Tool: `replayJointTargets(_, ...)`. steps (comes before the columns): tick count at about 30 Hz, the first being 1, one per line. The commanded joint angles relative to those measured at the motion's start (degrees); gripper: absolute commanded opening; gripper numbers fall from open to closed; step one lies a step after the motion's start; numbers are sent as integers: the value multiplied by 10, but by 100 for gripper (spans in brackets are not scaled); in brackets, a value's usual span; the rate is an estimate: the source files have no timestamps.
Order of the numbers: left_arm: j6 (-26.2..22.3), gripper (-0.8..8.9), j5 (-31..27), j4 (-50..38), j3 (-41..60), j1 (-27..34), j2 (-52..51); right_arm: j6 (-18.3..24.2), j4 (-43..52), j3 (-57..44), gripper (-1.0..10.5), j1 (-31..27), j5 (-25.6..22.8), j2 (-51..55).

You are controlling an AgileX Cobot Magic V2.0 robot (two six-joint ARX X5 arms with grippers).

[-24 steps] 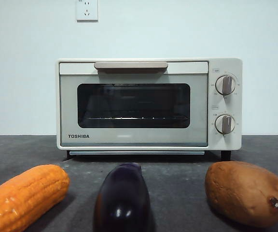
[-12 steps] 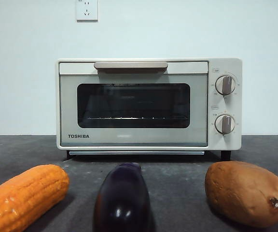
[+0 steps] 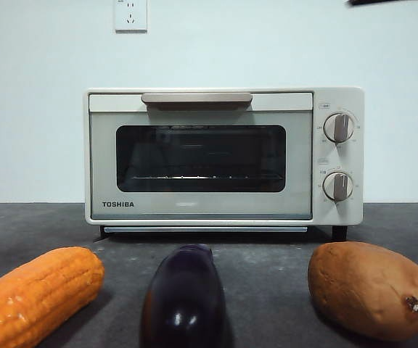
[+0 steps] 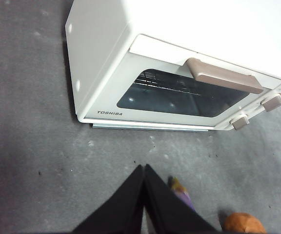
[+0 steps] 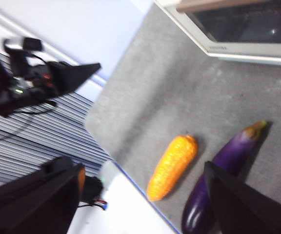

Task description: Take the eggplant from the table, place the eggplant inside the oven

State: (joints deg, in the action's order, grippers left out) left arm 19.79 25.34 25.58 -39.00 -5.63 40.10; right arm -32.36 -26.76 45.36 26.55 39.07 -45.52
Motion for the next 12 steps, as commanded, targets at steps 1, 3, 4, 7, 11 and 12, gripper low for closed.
replayJointTargets(1,-12,4,1,-3,-11,-2,3,-22,6,10,395,72,-81,-41)
replayJointTargets(3,-14,4,1,-3,-11,-2,3,-26,6,15,395,119,-131,-77)
replayJointTargets(4,-14,4,1,-3,-11,-2,3,-31,6,17,395,136,-150,-93)
replayJointTargets(7,-14,4,1,-3,-11,-2,3,-41,5,34,395,181,-190,-153)
replayJointTargets(11,-14,4,1,-3,-11,-2,3,-48,-38,90,394,234,-254,-265)
replayJointTargets(12,-14,4,1,-3,-11,-2,3,-48,-61,111,394,244,-277,-296)
